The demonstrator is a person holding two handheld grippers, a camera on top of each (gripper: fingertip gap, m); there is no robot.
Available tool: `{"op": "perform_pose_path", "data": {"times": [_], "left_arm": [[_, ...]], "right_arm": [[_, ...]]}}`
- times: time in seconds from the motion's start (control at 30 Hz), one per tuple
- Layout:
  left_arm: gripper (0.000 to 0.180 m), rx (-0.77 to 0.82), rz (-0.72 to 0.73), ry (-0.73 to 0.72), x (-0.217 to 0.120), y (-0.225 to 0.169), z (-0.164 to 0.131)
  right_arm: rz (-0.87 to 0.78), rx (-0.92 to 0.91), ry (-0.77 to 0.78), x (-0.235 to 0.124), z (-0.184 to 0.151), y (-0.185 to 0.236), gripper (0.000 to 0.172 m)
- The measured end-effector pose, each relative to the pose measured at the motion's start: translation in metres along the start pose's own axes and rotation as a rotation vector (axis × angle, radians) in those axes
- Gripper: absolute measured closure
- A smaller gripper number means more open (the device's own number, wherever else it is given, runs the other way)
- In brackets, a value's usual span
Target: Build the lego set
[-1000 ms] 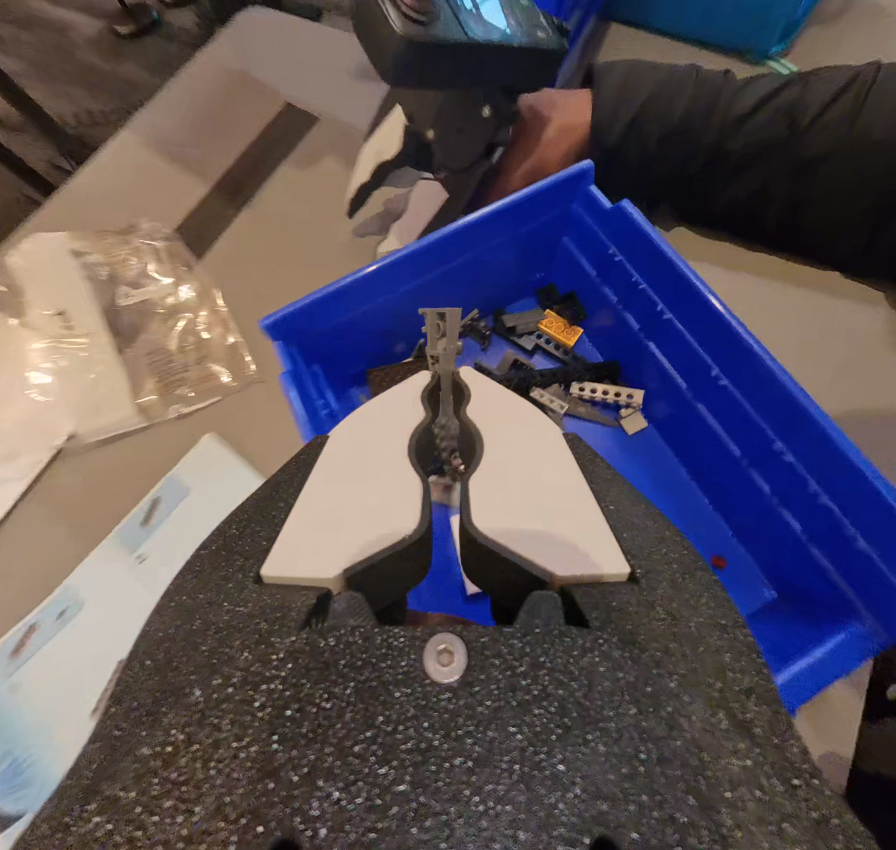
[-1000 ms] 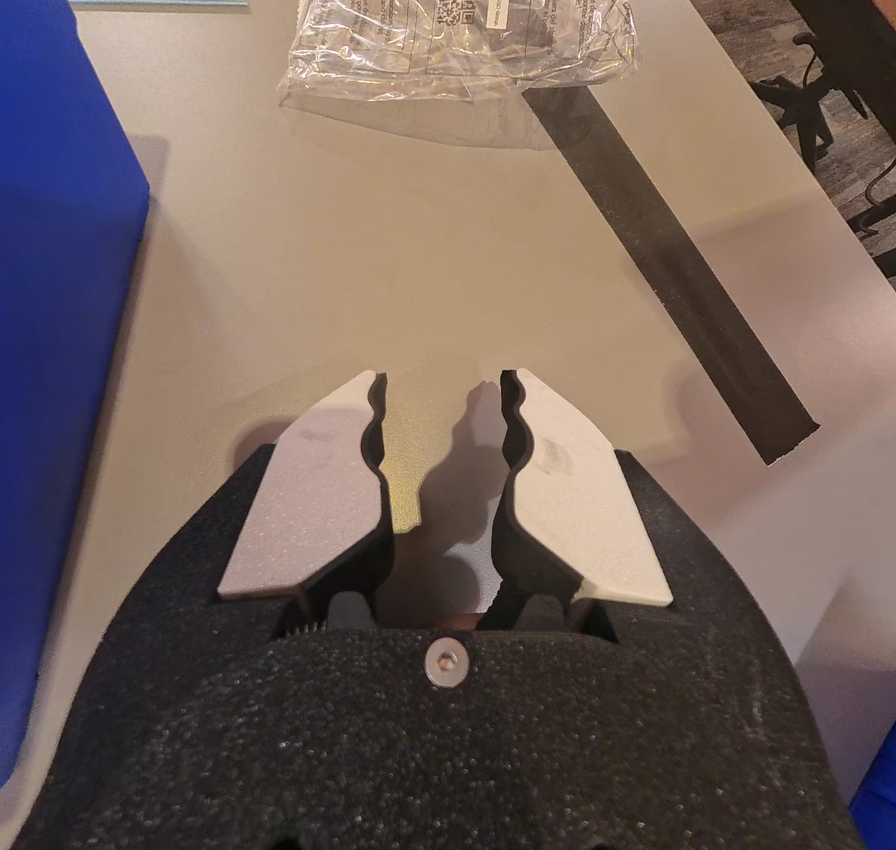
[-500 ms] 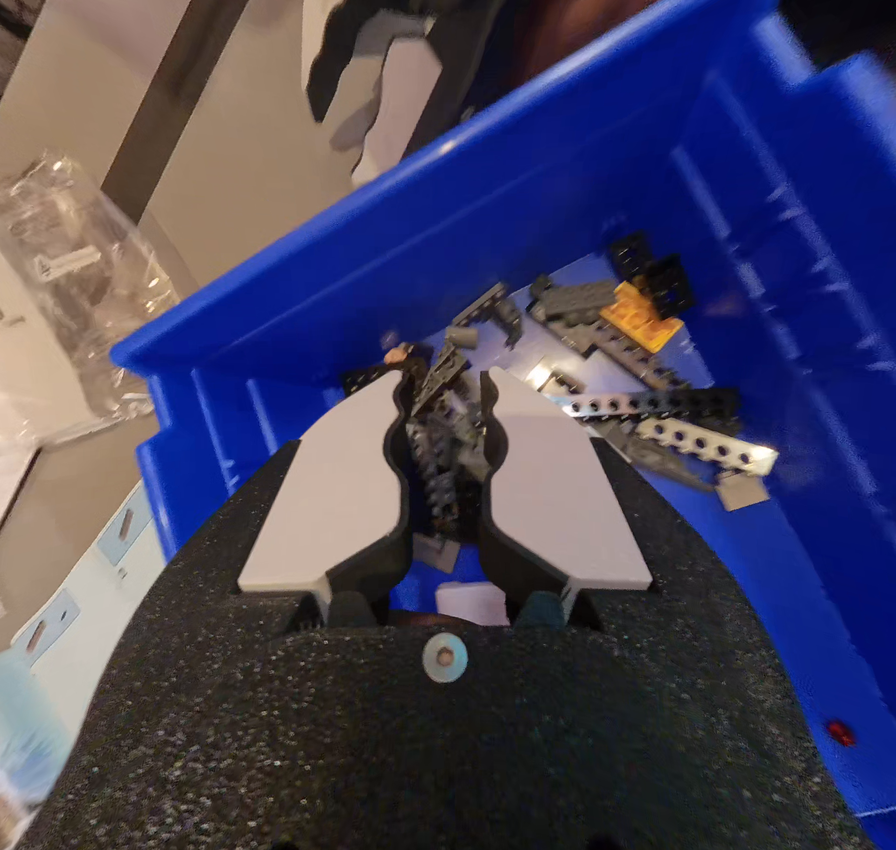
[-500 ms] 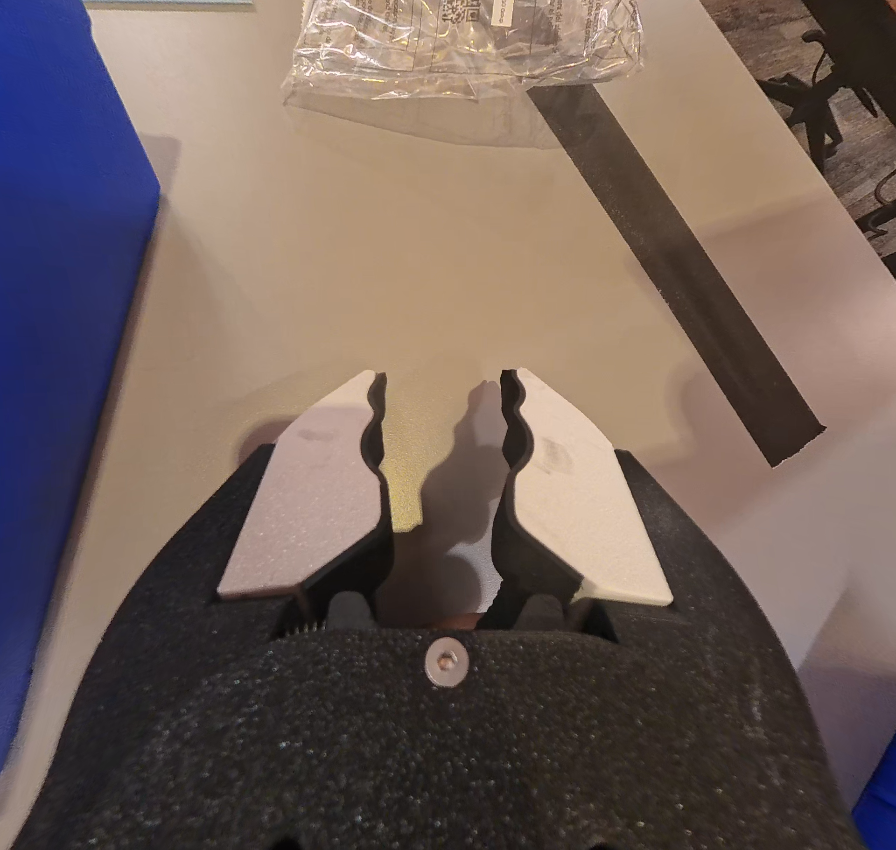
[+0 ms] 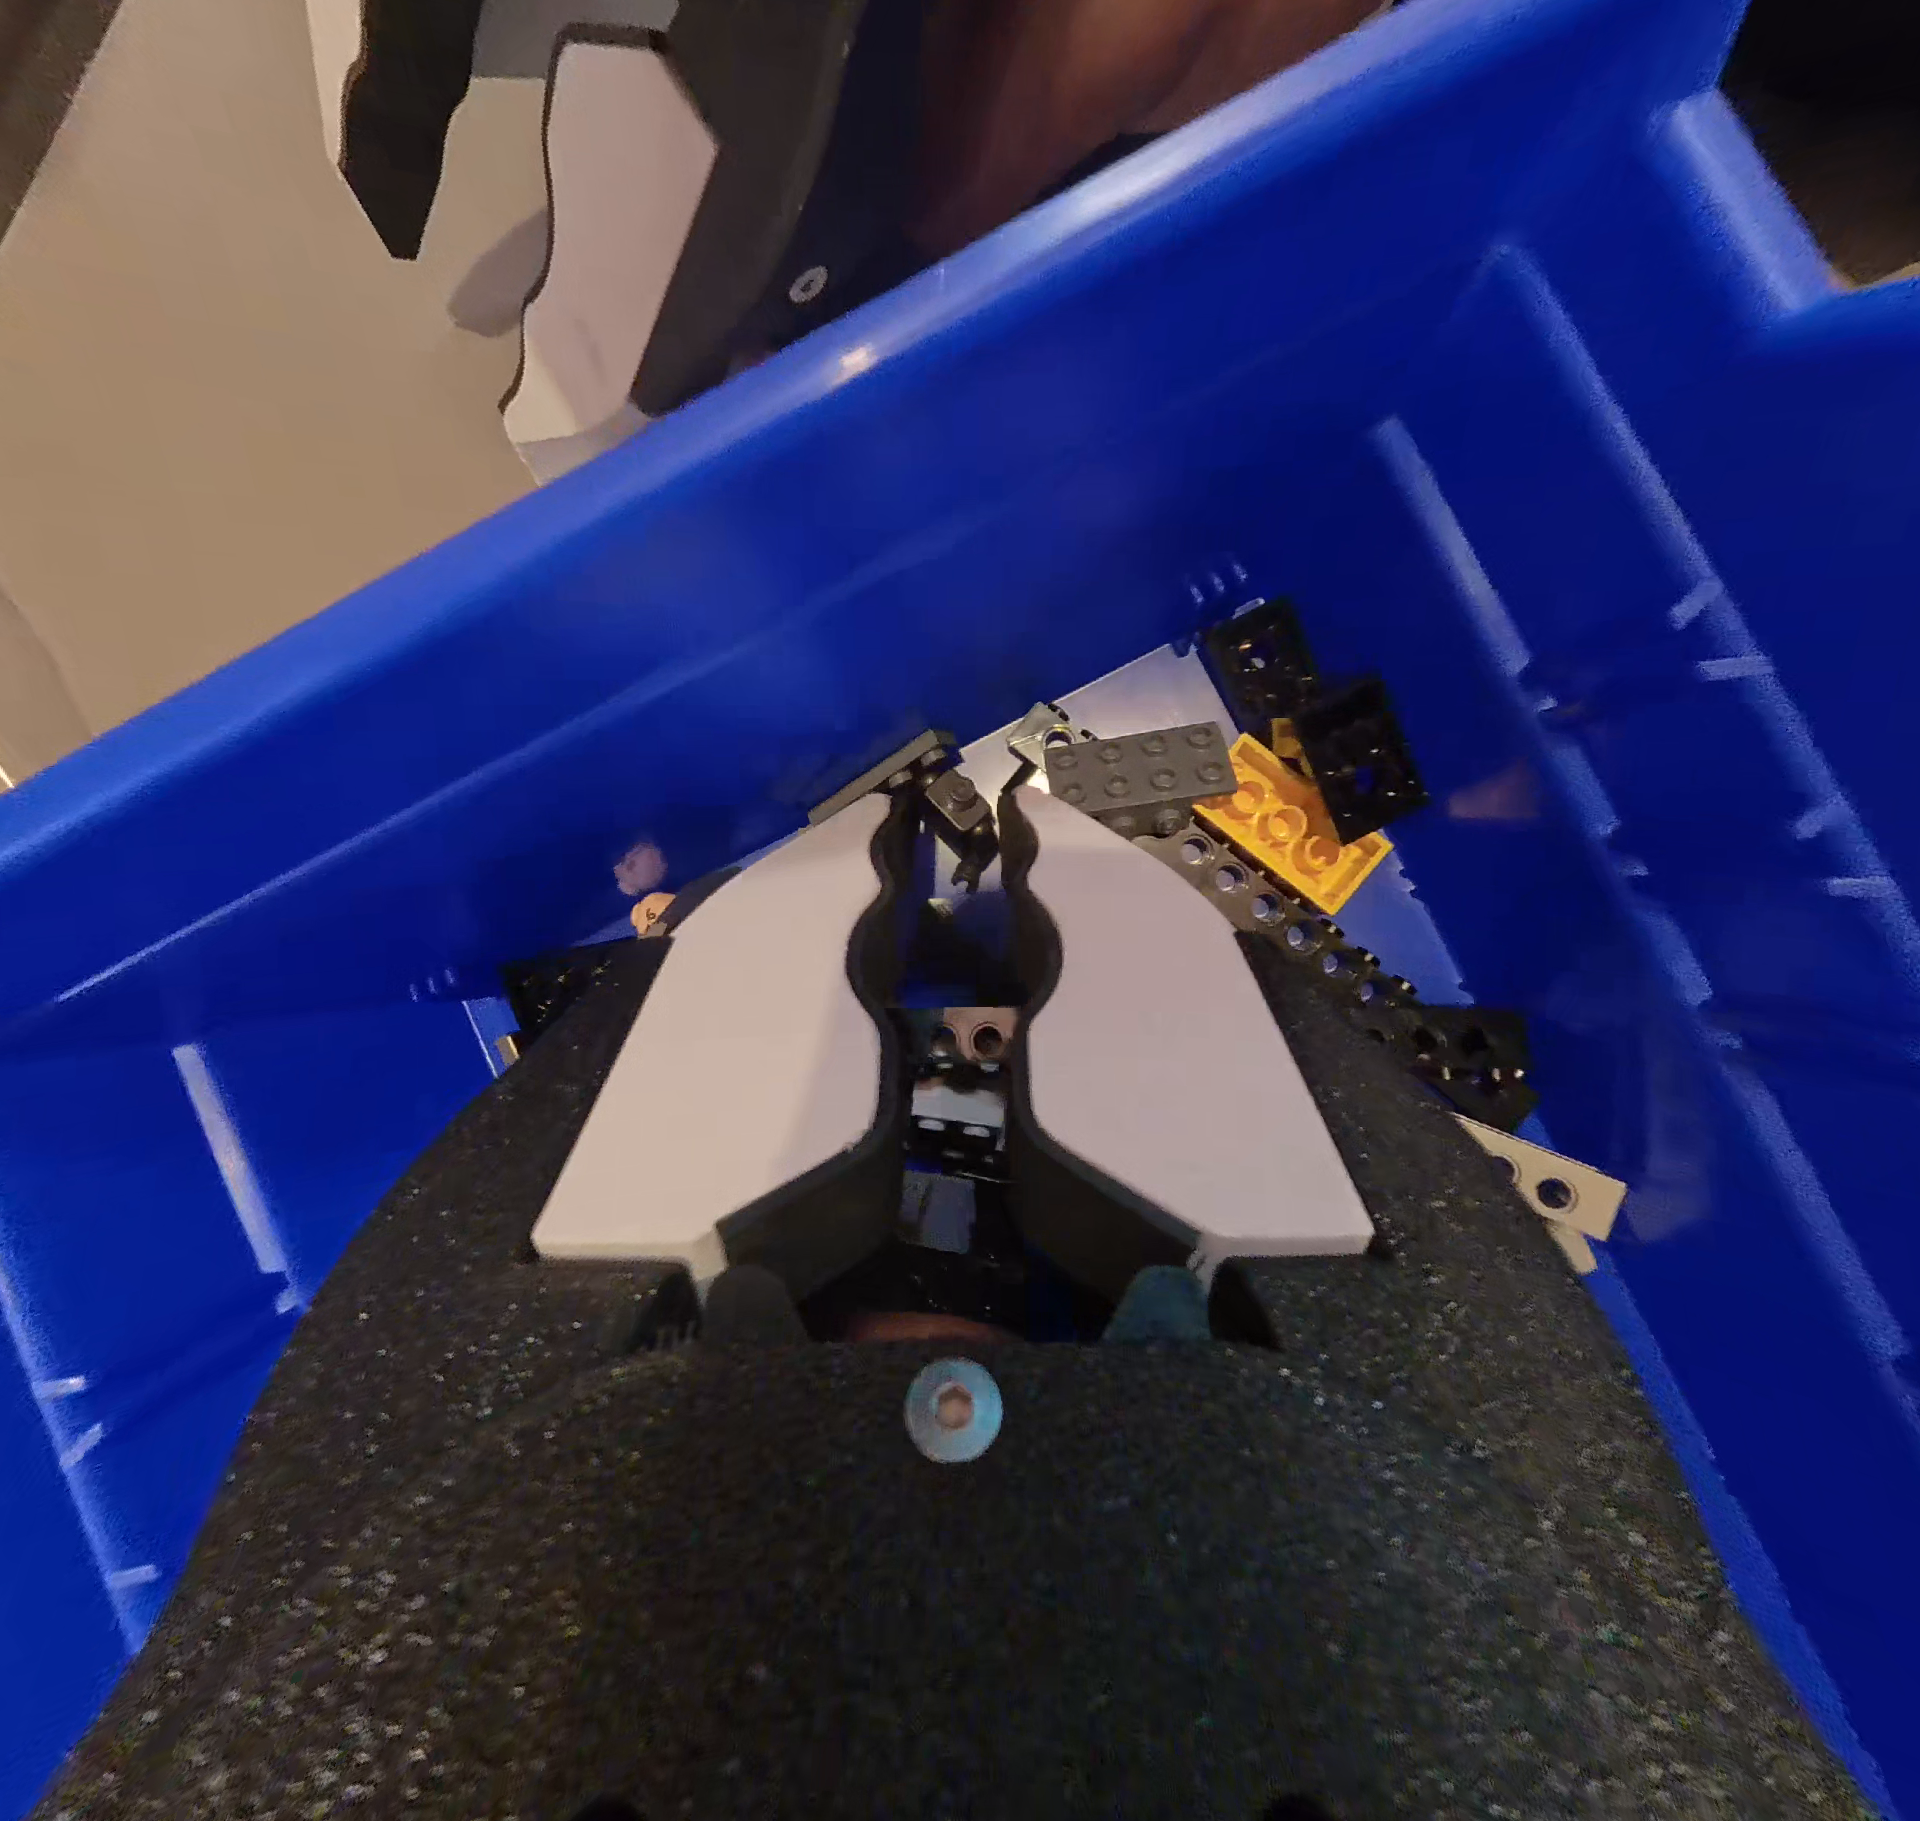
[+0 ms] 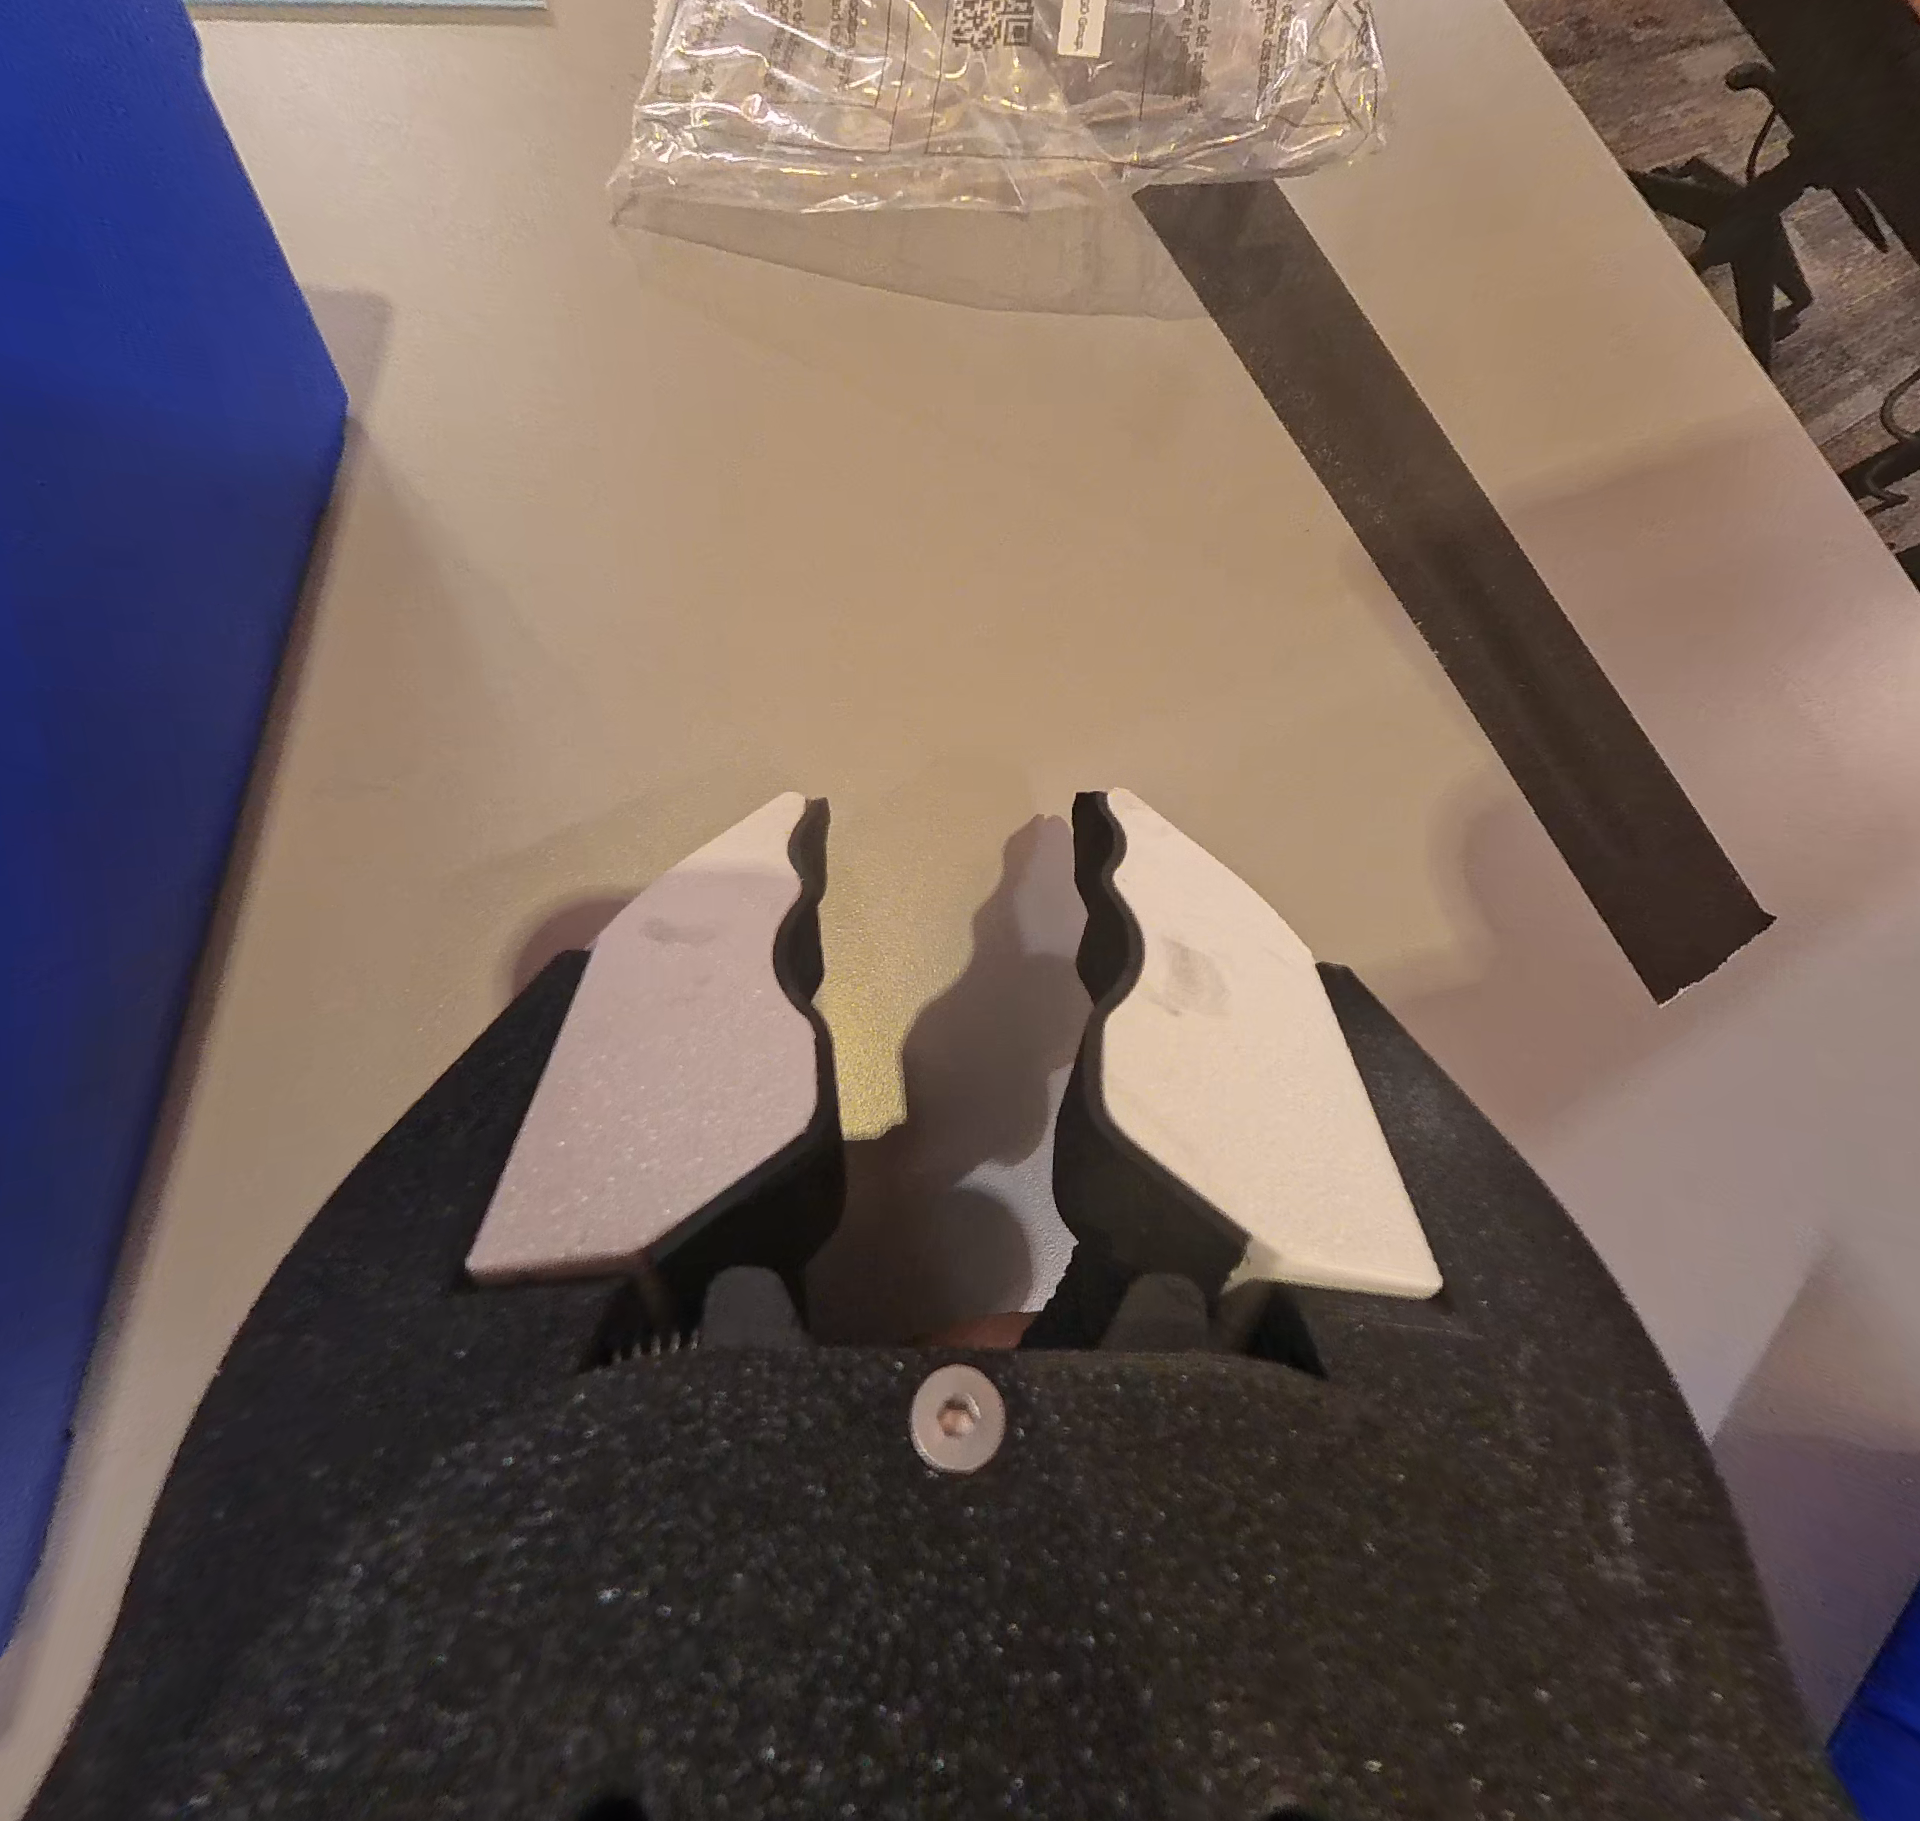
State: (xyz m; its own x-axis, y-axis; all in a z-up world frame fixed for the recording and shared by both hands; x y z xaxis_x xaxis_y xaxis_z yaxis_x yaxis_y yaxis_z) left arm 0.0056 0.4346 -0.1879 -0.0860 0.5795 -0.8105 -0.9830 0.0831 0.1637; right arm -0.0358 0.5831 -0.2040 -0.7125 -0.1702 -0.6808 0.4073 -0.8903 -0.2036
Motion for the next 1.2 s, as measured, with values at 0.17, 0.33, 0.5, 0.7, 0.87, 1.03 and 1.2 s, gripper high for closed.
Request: {"op": "perform_pose_path", "data": {"times": [0.17,0.33,0.5,0.7,0.87,1.03,1.2], "left_arm": [[0.167,0.01,0.014,0.014,0.006,0.001,-0.003],[0.168,-0.008,0.008,-0.024,0.001,0.003,-0.003],[0.171,-0.081,-0.039,-0.109,-0.026,0.008,-0.002],[0.171,-0.212,-0.138,-0.272,-0.081,0.024,-0.012],[0.172,-0.3,-0.173,-0.434,-0.144,0.05,-0.037],[0.171,-0.375,-0.037,-0.496,-0.205,0.09,-0.09],[0.171,-0.504,0.245,-0.353,-0.225,0.135,-0.191]], "right_arm": [[-0.002,-0.002,-0.001,0.0,0.0,0.0,0.125],[-0.001,-0.001,-0.001,0.0,0.0,0.0,0.125],[0.0,-0.001,0.0,0.0,0.0,0.0,0.125],[-0.002,-0.003,-0.002,0.0,0.0,0.0,0.125],[-0.006,-0.006,-0.005,-0.001,0.0,0.0,0.125],[-0.008,-0.004,-0.009,-0.001,0.0,0.0,0.125],[-0.012,-0.005,-0.005,-0.001,0.0,0.0,0.125]]}}
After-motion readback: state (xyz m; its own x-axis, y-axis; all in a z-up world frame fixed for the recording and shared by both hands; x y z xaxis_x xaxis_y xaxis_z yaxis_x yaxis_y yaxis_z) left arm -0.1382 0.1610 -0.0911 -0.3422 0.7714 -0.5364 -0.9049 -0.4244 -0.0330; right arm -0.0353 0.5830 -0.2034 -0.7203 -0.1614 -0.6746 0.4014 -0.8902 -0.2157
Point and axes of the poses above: each gripper's, where its closed fingertips meet, x out along the fingers, z out of its top, y = z × x across the jaws, the point moved 7 cm from there along -x, back along the fingers, and after that the axes turned 4 degrees about z, right-handed, at the moved point
